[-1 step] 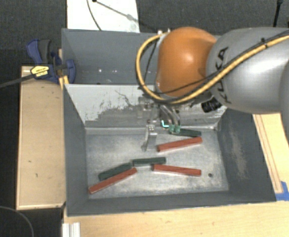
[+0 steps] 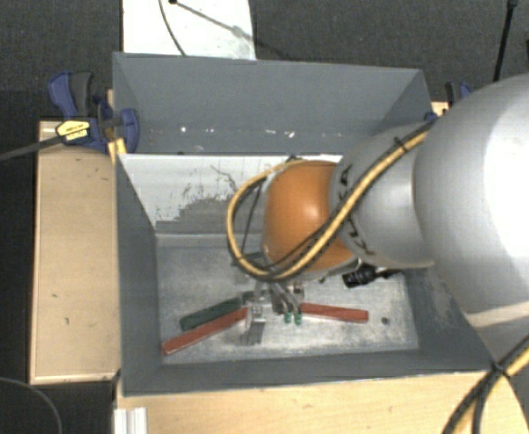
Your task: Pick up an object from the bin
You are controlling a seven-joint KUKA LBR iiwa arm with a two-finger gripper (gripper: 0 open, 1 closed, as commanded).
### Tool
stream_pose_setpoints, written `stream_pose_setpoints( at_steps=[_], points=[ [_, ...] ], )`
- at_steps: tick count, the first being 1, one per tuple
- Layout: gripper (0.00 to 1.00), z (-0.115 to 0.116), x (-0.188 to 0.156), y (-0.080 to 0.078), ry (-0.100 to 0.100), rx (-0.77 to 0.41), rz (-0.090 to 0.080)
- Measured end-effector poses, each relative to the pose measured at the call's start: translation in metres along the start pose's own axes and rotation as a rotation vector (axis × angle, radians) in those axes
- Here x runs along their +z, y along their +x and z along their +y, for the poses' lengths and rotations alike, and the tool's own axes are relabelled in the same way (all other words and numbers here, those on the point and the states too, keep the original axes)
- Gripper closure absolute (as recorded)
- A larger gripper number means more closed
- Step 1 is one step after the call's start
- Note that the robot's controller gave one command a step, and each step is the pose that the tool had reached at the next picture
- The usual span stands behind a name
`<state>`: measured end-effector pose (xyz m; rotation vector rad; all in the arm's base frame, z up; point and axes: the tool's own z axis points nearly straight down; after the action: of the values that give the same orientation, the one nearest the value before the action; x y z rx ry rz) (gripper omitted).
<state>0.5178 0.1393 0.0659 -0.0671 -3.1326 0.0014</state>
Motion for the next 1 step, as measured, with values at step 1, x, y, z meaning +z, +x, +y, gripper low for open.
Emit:
stream_pose_setpoints(
  at_steps=[1],
  points=[
    [1.00, 0.0001, -0.0044, -0.0035, -0.002, 0.005, -0.010]
  ],
)
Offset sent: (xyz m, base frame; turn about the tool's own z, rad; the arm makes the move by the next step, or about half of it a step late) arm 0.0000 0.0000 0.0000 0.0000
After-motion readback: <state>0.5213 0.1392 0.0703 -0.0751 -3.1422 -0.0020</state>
